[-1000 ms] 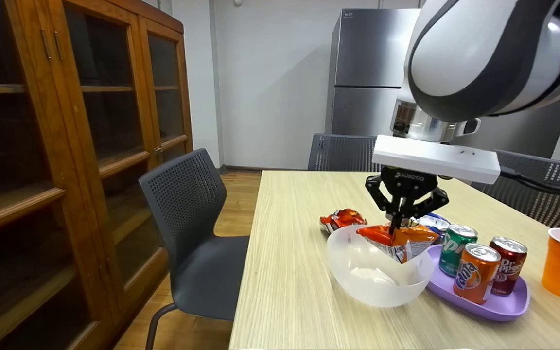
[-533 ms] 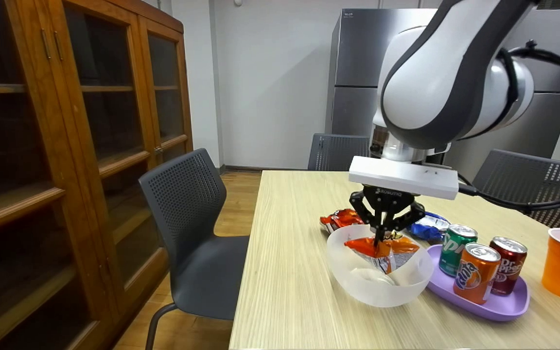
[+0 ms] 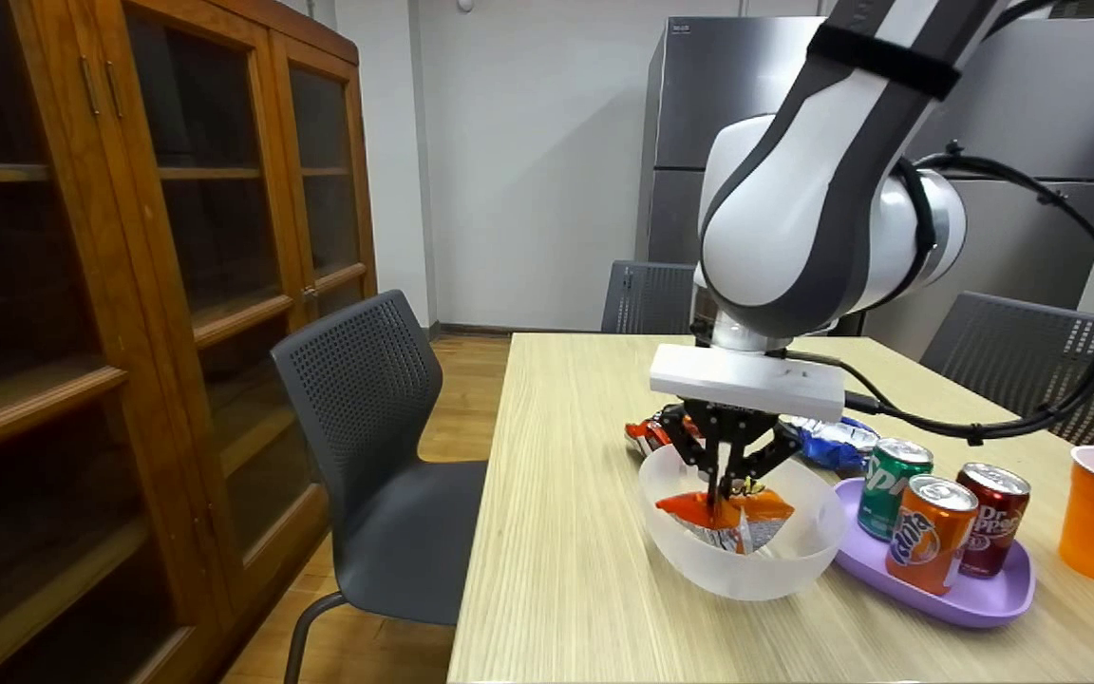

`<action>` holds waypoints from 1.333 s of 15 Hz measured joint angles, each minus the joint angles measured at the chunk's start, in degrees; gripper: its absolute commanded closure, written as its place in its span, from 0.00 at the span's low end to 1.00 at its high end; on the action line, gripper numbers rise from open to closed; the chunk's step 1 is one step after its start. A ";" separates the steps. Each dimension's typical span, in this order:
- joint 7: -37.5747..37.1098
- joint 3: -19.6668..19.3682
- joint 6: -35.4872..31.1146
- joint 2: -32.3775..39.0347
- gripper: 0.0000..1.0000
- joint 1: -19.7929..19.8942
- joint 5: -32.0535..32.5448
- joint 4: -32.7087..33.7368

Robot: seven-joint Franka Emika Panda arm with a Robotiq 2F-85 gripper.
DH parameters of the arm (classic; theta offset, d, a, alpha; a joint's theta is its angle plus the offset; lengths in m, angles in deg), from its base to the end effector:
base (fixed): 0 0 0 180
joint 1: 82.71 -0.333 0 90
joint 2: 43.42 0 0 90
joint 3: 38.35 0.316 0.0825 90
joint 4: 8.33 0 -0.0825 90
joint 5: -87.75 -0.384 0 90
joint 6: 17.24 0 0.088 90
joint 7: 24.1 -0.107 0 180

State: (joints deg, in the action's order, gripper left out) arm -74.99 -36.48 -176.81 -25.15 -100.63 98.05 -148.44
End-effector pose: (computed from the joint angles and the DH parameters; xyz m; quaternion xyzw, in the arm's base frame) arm 0.4535 0.1726 0.1754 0.9819 -0.1872 0.0245 0.0159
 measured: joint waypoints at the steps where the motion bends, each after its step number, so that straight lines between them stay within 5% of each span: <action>1: 0.00 -0.27 0.00 0.14 0.51 -0.35 -0.11 0.19; 8: 1.48 -0.02 0.00 -2.93 0.01 -0.14 -4.76 0.63; 20: 5.34 0.24 2.74 -9.65 0.00 3.87 -9.92 3.06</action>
State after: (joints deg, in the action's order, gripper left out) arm -69.65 -36.23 -174.07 -34.79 -96.76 88.13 -145.38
